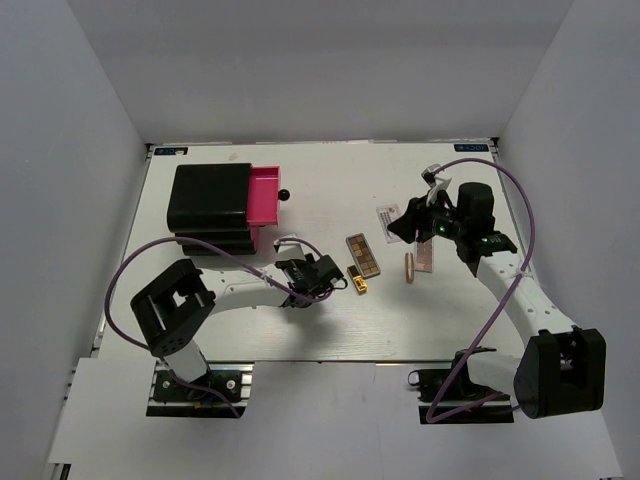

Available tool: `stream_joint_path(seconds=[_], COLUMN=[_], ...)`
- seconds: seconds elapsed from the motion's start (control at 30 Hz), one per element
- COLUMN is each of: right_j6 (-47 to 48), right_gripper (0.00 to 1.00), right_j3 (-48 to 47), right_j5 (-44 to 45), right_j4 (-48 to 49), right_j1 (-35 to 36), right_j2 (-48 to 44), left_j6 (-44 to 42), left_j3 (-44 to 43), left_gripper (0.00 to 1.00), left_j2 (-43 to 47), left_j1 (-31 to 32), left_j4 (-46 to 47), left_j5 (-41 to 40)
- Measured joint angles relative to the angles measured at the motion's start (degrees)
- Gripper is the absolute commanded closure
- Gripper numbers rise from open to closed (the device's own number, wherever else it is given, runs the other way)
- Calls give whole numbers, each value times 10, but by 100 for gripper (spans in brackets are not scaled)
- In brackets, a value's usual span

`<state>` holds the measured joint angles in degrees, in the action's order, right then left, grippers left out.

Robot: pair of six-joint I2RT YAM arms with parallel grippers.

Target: Organize the makeup

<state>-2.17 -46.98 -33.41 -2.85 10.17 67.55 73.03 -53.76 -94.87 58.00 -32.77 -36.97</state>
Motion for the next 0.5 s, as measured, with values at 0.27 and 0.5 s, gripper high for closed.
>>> stream_joint_path(seconds=[0.27, 0.5], right_j6=[0, -1], right_gripper=[50, 50], right_j3=[0, 0], right_j5=[-3, -9], right_j4=[0, 0], right_j1=[-1, -1], right_j2=[0, 0], left_j6=[17, 21], left_j3=[-5, -5], left_gripper=[42, 51], left_j2=[-14, -14], left_j1=[0, 0], left_j4=[-4, -7], left_j5=[-16, -17])
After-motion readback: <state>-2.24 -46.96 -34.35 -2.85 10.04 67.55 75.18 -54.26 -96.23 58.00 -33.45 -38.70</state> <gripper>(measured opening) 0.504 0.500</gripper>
